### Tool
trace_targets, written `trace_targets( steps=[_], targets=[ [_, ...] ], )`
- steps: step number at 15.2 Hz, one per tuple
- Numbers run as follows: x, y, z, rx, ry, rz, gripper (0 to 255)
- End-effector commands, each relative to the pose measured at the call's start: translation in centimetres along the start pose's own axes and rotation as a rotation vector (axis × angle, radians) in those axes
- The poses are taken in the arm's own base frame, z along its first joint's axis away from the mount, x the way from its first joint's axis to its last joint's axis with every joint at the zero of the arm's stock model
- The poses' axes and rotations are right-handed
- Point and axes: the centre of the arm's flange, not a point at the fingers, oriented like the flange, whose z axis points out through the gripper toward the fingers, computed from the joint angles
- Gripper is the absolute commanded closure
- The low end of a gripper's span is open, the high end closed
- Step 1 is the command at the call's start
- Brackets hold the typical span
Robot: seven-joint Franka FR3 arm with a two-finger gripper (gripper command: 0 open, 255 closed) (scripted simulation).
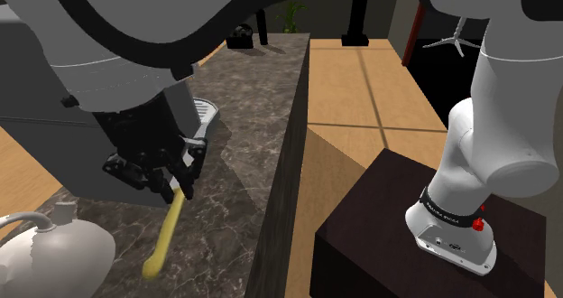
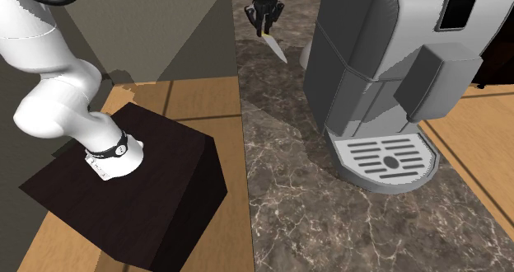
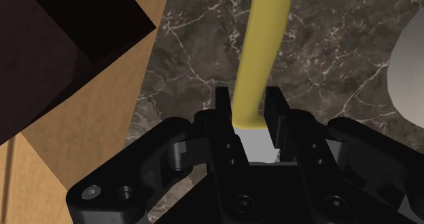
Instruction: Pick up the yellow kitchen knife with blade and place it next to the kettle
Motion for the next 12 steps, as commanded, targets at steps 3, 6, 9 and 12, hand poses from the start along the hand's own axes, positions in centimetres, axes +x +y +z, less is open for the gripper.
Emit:
trace_targets(
  steps=[3, 6, 9, 12],
  targets=[
    [0.1, 0.0, 2.2, 0.0, 0.0, 0.0, 255],
    [0.2, -0.1, 3.8, 0.0, 0.0, 0.0, 255],
    [0.3, -0.1, 5.3, 0.0, 0.0, 0.0, 255],
    [0.4, -0.2, 6.9, 0.0, 0.0, 0.0, 255]
  ],
)
